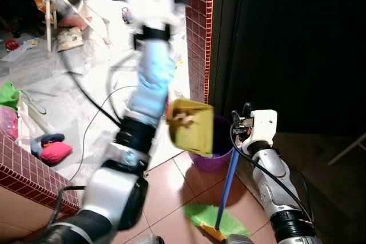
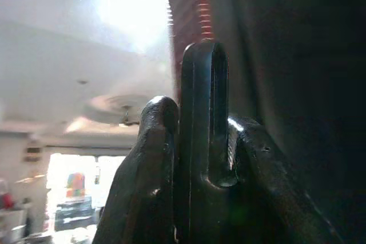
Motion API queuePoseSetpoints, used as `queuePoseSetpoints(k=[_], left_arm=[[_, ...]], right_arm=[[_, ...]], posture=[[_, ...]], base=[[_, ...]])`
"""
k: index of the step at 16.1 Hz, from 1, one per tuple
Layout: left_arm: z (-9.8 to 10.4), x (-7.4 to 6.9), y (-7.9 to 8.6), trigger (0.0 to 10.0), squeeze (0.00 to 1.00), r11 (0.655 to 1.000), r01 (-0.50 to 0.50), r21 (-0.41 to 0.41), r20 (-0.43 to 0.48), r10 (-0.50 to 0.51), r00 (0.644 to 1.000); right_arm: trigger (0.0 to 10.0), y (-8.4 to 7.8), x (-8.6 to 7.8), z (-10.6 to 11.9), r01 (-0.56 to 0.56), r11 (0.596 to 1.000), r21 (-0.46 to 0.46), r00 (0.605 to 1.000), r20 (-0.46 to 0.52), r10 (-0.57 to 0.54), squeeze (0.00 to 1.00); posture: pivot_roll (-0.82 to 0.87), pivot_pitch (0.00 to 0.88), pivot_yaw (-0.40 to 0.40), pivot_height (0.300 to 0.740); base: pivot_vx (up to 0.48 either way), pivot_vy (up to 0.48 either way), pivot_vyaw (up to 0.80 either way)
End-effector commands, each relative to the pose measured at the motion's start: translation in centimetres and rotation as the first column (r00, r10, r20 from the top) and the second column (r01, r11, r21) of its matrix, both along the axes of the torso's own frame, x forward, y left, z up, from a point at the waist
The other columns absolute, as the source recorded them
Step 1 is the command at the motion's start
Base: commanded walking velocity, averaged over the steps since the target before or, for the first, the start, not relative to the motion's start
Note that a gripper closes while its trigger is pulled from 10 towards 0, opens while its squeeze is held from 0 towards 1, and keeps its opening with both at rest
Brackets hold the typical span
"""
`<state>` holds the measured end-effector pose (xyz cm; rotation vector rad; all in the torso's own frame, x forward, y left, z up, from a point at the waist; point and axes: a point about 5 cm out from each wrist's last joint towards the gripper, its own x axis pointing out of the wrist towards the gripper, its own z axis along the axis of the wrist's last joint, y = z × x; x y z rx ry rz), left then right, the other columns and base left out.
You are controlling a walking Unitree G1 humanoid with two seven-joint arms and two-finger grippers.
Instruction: Sweep floor
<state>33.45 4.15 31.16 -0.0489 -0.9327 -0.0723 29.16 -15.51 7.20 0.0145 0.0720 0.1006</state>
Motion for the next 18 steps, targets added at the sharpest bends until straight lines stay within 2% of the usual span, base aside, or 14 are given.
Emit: queuePoseSetpoints(k=[1, 5, 6, 9, 11, 12, 15, 16, 17, 18], left_arm=[[1.1, -1.5, -0.6, 10.0, 0.0, 0.998, 0.043, 0.036, 0.119, -0.047, 0.992], [-0.4, -2.5, -2.7, 10.0, 0.0, 0.977, 0.153, 0.148, 0.131, -0.173, 0.976], [-1.0, -3.0, -3.4, 10.0, 0.0, 0.96, 0.197, 0.198, 0.138, -0.226, 0.964], [-1.4, -3.9, -4.6, 10.0, 0.0, 0.924, 0.261, 0.278, 0.167, -0.314, 0.934], [-1.8, -5.6, -6.1, 10.0, 0.0, 0.851, 0.325, 0.413, 0.223, -0.441, 0.87], [-2.2, -5.6, -6.4, 10.0, 0.0, 0.845, 0.363, 0.393, 0.187, -0.46, 0.868], [-2.8, -6.1, -7.1, 10.0, 0.0, 0.817, 0.388, 0.427, 0.18, -0.497, 0.849], [-3.3, -6.2, -7.4, 10.0, 0.0, 0.792, 0.418, 0.445, 0.15, -0.526, 0.837], [-3.6, -6.3, -7.6, 10.0, 0.0, 0.782, 0.425, 0.457, 0.138, -0.534, 0.834], [-3.8, -6.2, -7.5, 10.0, 0.0, 0.79, 0.421, 0.445, 0.128, -0.522, 0.843]], right_arm=[[10.0, -0.1, -1.2, -2.5, 0.02, 1.0, 0.004, 0.992, -0.123, -0.019, 0.0], [10.0, -0.1, -1.2, -2.4, 0.02, 1.0, 0.005, 0.993, -0.118, -0.02, 0.0], [10.0, 0.0, -1.2, -2.4, 0.021, 1.0, 0.002, 0.993, -0.115, -0.021, 0.0], [10.0, -0.2, -1.2, -2.3, 0.024, 1.0, -0.001, 0.993, -0.112, -0.024, 0.0], [10.0, -0.2, -1.1, -2.3, 0.022, 1.0, -0.005, 0.994, -0.109, -0.022, 0.0], [10.0, -0.3, -1.1, -2.3, 0.02, 1.0, -0.007, 0.994, -0.11, -0.021, 0.0], [10.0, -0.4, -1.1, -2.2, 0.021, 1.0, -0.012, 0.994, -0.108, -0.022, 0.0], [10.0, -0.5, -1.1, -2.2, 0.021, 1.0, -0.016, 0.994, -0.107, -0.022, 0.0], [10.0, -0.6, -1.1, -2.2, 0.02, 1.0, -0.02, 0.994, -0.107, -0.022, 0.0], [10.0, -0.7, -1.1, -2.2, 0.019, 0.999, -0.025, 0.994, -0.107, -0.021, 0.0]], posture=[[-0.2, 0.0, 0.152, 0.74], [-0.2, 0.0, 0.149, 0.74], [-0.2, 0.0, 0.149, 0.74], [-0.2, 0.0, 0.148, 0.74], [-0.2, 0.0, 0.145, 0.74], [-0.2, 0.0, 0.144, 0.74], [-0.21, 0.0, 0.144, 0.74], [-0.21, 0.0, 0.141, 0.74], [-0.21, 0.0, 0.14, 0.74], [-0.22, 0.0, 0.14, 0.74]], base=[[0.0, 0.0, 0.0], [0.0, 0.0, 0.0], [0.0, 0.0, 0.0], [0.0, 0.0, 0.0], [0.0, 0.0, 0.0], [0.0, 0.0, 0.0], [0.0, 0.0, 0.0], [0.0, 0.0, 0.0], [0.0, 0.0, 0.0], [0.0, 0.0, 0.0]])
